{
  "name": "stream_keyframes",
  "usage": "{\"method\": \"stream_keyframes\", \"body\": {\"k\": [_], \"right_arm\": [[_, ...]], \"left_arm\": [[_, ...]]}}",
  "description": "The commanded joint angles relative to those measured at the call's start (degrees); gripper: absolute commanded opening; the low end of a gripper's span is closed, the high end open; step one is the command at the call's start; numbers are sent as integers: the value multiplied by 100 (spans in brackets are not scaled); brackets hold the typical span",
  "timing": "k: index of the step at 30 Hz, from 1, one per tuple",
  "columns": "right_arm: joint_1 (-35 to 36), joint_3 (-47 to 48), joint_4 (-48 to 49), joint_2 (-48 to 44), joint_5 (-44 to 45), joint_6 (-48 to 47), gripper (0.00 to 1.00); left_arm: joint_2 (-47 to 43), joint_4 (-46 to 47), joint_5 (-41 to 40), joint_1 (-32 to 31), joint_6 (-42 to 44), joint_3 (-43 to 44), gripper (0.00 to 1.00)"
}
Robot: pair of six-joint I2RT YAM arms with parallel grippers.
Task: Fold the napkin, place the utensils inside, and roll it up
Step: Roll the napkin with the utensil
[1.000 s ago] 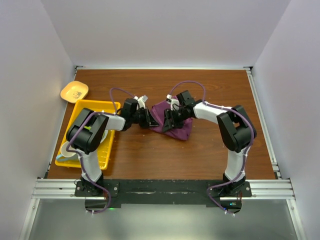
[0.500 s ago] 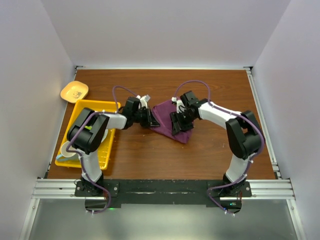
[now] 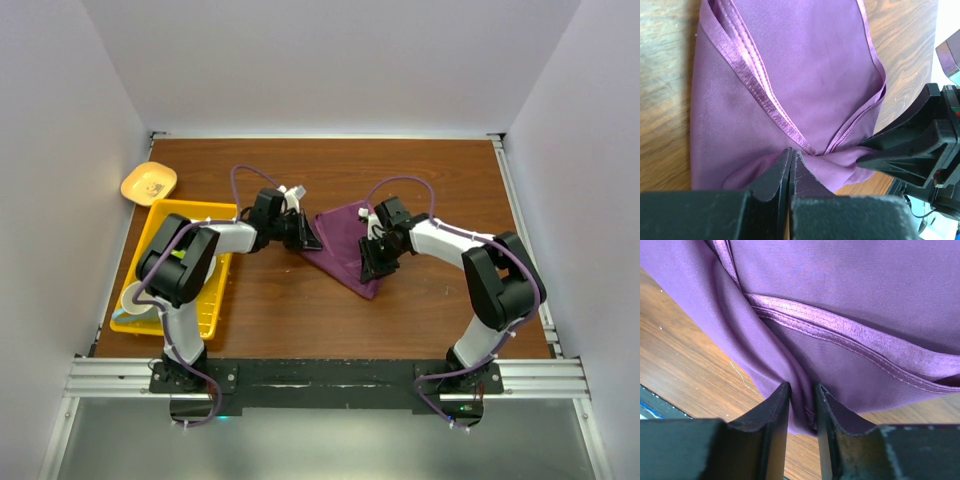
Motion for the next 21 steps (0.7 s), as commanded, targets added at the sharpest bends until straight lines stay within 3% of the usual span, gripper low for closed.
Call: {"method": "stream_keyframes", "body": {"k": [1,4,9,12,16,21], "right_arm": [[0,-261,153,60,448,25,28],[-9,-139,48,16,422,-71,29],[-9,344,-409,-291,544,-273,51],[0,783,-822,-388,781,-440,58],[-9,1066,-1174,-485,844,-494,61],[0,672,-1122,-757,844,-353,64]], "left_arm": [[166,-68,121,-36,185,222,0],[237,-85,165,-54,203,309,0],[149,-489,95,-72,282,652,0],[123,-902,60,-72,361,986,0],[52,-1087,51,-72,370,1223,0],[-79,-1474,130,-72,291,1276,0]]}}
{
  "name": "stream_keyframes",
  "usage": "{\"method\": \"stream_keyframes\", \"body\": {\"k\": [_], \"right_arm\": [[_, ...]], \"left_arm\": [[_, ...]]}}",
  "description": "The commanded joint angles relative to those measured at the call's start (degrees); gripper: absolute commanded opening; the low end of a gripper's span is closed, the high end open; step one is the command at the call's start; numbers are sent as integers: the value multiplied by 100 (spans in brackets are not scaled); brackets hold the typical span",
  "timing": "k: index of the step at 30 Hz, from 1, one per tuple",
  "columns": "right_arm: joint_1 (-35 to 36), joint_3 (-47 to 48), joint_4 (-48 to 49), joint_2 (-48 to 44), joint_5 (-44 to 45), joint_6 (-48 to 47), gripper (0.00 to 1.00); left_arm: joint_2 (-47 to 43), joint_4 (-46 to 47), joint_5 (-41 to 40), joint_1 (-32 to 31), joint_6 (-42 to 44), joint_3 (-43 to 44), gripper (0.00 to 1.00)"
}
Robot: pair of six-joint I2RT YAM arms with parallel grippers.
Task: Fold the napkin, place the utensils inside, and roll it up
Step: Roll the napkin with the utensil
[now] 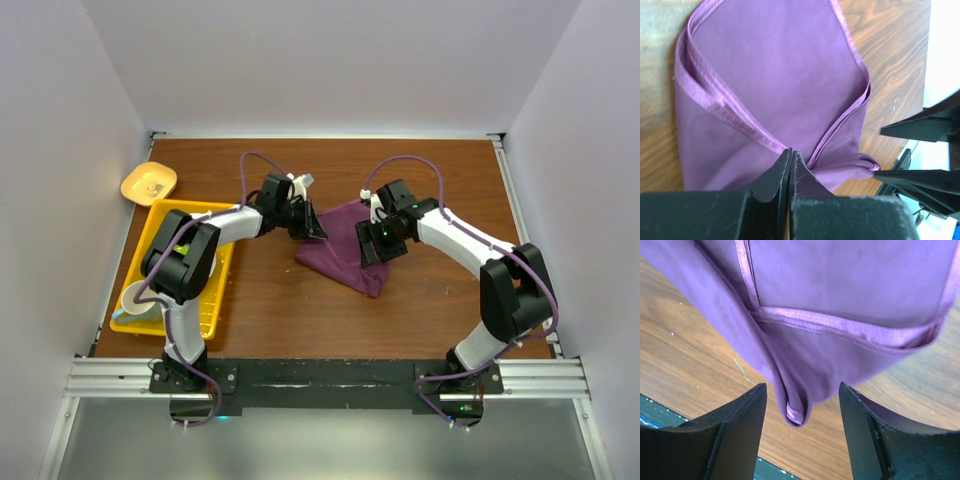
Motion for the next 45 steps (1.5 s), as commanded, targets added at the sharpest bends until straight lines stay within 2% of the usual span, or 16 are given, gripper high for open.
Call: {"method": "stream_keyframes", "body": {"k": [1,6,10,11,14,15,16,18,20,23,25,28,32,35,37,45], "right_arm": [[-5,-243,-173,-368,112,-10,63],[4,-534,-23,-720,-144,17,62],[56,-253,-146,-949,-56,-307,64],[205,-192,-164,-1010,83,-517,72],[643,2,-199,-1020,636,-809,79],[767,124,-225,-976,752,-1027,92],[899,152,-208,-880,822,-1090,98],[1190,239,-147,-800,902,-1170,98],[1234,336,-120,-694,903,-952,98],[1173,354,143,-756,570,-207,98],[1042,415,126,-677,270,77,98],[648,591,-286,-414,-125,166,98],[531,574,-270,-798,93,-114,98],[601,486,-252,-905,58,-527,97],[768,425,-366,-914,373,-790,96],[1225,205,-120,-914,577,-1301,93]], "left_arm": [[-324,-412,73,-13,114,164,0],[-649,-684,-14,-13,123,76,0],[-1194,-947,-356,-13,-97,-108,0],[-1395,-1140,-479,-4,-167,-91,0],[-1720,-2078,-1094,101,-448,58,0],[-1827,-2186,-1183,180,-614,-11,0],[-1932,-2240,-1192,242,-703,-82,0],[-2213,-2083,-992,338,-887,-396,0],[-2319,-1478,-386,348,-1002,-670,0],[-2364,234,520,199,-1546,-1443,0],[-2206,650,714,49,-1671,-1655,0],[-1723,696,724,-161,-1460,-1507,0],[-1135,809,548,-346,-1354,-1330,0],[-827,854,425,-338,-1319,-1156,0],[-659,748,381,-347,-1240,-1058,0],[-202,652,346,-338,-1196,-768,0]]}}
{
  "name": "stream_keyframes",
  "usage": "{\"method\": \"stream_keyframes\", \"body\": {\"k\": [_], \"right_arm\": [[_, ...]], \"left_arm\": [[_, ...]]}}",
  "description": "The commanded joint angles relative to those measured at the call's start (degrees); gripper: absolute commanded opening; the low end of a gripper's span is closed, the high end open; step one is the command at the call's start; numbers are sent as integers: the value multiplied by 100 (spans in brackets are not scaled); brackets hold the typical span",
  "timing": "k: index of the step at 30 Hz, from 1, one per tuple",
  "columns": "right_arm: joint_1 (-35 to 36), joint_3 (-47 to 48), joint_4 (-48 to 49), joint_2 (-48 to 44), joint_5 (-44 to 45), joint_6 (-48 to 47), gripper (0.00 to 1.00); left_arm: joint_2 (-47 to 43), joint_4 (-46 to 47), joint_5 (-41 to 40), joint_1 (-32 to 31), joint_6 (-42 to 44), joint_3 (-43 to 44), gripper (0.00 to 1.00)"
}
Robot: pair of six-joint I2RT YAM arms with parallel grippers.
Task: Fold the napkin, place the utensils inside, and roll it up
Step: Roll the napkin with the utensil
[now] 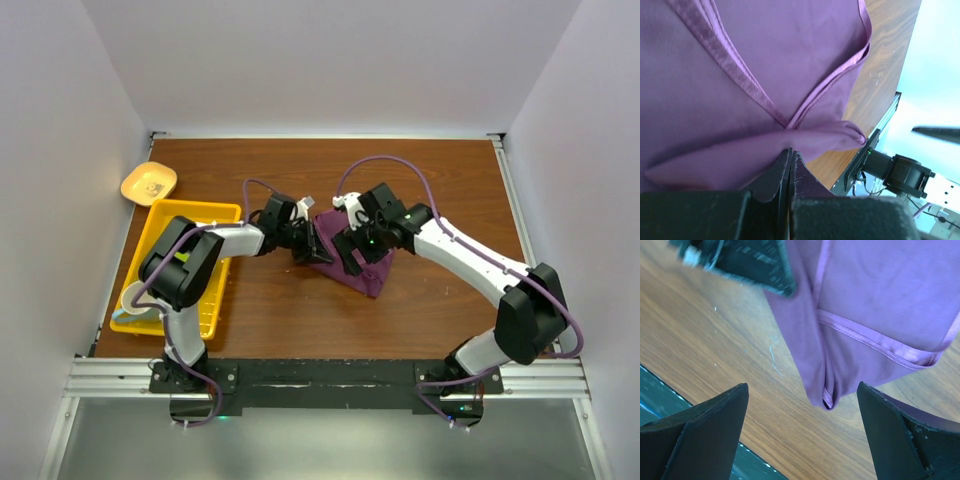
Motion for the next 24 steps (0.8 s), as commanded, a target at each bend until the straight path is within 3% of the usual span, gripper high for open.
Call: {"method": "stream_keyframes", "body": {"k": [1,9,14,24], "right_arm": [[259,-84,129,-103,179,-504,92],[655,-295,683,195,-102,-1418,86],[726,-49,525,985,-225,-1840,75],[743,65,859,1523,-67,-2235,60]], "left_arm": [[183,138,-21,14,131,303,0],[535,-29,22,23,245,470,0],[754,-29,84,23,280,532,0],[1062,-266,172,102,360,611,0]]}}
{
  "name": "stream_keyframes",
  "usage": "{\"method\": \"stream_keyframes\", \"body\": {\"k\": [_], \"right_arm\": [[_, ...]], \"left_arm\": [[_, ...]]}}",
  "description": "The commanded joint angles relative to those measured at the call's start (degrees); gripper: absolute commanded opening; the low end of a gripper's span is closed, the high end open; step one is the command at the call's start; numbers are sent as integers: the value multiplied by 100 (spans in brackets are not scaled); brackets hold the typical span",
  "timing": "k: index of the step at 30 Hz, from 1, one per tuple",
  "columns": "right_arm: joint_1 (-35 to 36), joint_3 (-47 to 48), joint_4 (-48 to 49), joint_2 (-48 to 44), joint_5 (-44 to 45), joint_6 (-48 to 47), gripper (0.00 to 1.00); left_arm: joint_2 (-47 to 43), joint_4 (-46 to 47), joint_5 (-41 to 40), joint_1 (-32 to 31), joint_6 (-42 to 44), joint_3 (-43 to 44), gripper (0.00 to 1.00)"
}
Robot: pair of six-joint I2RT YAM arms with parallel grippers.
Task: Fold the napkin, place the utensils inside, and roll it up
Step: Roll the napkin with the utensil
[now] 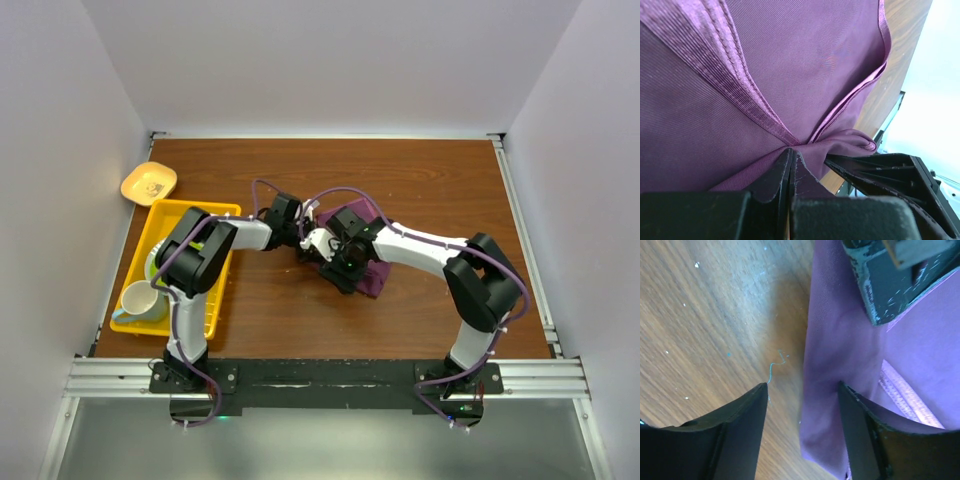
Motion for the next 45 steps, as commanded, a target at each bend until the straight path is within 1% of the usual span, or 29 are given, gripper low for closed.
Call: {"method": "stream_keyframes", "body": {"k": [1,8,10,11,13,14,16,19,20,21,23,24,25,26,27,30,31,32,33,34,35,37,38,39,42,43,44,45], "right_arm": [[46,181,349,-14,62,-321,60],[90,-91,753,57,554,-409,65],[90,-161,841,179,616,-435,65],[90,-179,911,241,642,-435,65],[99,-214,947,355,791,-400,64],[108,-188,921,495,835,-392,60],[160,-275,999,549,923,-374,55],[195,-285,1079,751,1177,-277,38],[230,-276,1053,873,1265,-260,29],[222,-267,1053,909,1344,-173,23],[222,-224,1018,1014,1267,-119,14],[222,-162,931,1145,1144,-102,4],[222,-5,843,1216,1021,-84,0],[213,40,746,1243,698,12,0],[213,75,728,1287,564,56,0],[152,154,719,1270,-243,355,0],[91,146,745,1252,-472,460,0],[20,163,745,1243,-753,505,0],[-15,198,771,1217,-1060,566,0],[-76,303,763,1226,-1272,601,0],[-234,365,728,1243,-1474,732,0],[-427,549,640,1392,-2185,830,0],[-646,576,666,1445,-2432,1074,0],[-753,646,683,1533,-3095,1215,0],[-1069,813,657,1946,-3961,1830,0],[-1140,822,814,2016,-4242,2093,0],[-1288,770,972,2113,-4401,2618,0],[-1368,631,1156,2157,-4568,2884,0]], "left_arm": [[260,-251,-77,74,279,104,0],[418,-453,54,170,402,253,0],[454,-453,81,197,445,323,0],[462,-688,98,197,472,359,0],[506,-708,133,232,481,420,0],[524,-734,195,241,481,438,0],[550,-761,248,267,463,490,0],[550,-761,336,354,385,491,0],[533,-718,414,381,349,482,0],[515,-674,458,416,306,465,0],[437,-586,520,530,182,464,0],[393,-577,520,618,156,517,0],[331,-577,494,662,147,552,0],[191,-707,337,715,164,622,0],[103,-804,223,820,191,779,0],[-354,-1068,-313,1066,191,1008,14],[-485,-1164,-515,1119,200,1061,26],[-774,-1392,-917,1181,226,1114,30],[-899,-1498,-1121,1286,252,1210,34],[-1030,-1604,-1306,1321,305,1255,37],[-1267,-1753,-1630,1348,323,1281,38],[-1505,-1877,-1852,1418,349,1282,40],[-1724,-1869,-2009,1418,349,1256,40],[-1822,-1877,-2046,1427,358,1203,40],[-1972,-1965,-1941,1419,410,1167,39],[-1981,-2052,-1740,1418,463,1159,38],[-2016,-2062,-1651,1418,455,1124,38],[-2077,-2001,-1555,1401,463,932,37]]}}
